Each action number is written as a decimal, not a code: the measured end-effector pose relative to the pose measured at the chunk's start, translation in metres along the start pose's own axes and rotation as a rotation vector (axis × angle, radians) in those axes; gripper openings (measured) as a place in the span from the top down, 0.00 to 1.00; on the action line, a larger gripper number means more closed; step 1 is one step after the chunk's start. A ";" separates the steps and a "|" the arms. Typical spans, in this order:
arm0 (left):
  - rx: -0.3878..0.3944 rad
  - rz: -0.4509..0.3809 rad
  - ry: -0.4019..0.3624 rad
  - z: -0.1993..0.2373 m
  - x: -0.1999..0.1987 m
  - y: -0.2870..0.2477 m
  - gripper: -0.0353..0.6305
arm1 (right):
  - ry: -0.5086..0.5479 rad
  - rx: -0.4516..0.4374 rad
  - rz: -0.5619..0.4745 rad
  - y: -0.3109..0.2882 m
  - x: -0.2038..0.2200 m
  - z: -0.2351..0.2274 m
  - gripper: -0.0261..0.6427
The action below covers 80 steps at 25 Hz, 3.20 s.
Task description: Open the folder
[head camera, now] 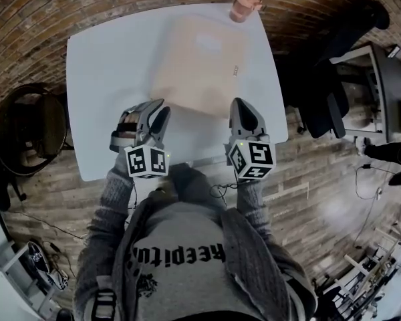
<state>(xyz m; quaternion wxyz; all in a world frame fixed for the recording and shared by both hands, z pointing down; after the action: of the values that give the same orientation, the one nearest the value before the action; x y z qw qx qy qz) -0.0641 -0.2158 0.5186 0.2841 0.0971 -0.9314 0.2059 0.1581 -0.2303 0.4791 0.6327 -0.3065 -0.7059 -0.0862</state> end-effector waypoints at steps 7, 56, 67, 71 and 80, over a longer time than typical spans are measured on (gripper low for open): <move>0.002 0.001 -0.257 -0.014 -0.007 -0.014 0.78 | -0.005 0.010 0.003 0.001 0.002 -0.003 0.95; -0.009 0.127 0.174 -0.016 -0.025 -0.034 0.89 | -0.066 -0.042 0.281 -0.027 0.065 -0.035 0.96; -0.040 0.147 0.425 -0.001 -0.025 -0.025 0.91 | -0.043 -0.039 0.303 -0.024 0.065 -0.037 0.96; -0.117 0.171 0.686 0.033 -0.009 -0.016 0.93 | -0.036 -0.034 0.304 -0.022 0.064 -0.040 0.96; -0.191 0.244 1.034 0.062 0.023 0.006 0.93 | -0.034 -0.029 0.310 -0.022 0.064 -0.041 0.96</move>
<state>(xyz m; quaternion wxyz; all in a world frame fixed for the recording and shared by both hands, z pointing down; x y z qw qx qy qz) -0.1147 -0.2389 0.4829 0.6872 -0.1522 -0.6890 0.1728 0.1801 -0.2483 0.5531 0.6218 -0.4225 -0.6594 0.0074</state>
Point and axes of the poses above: the fingertips, and each gripper's own axes: y backward along the fingers, z to its left, x out of its underside, the point moved 7 cm from there along y, backward along the fingers, and after that the axes turned 13 degrees about -x, right-handed, at the moved point
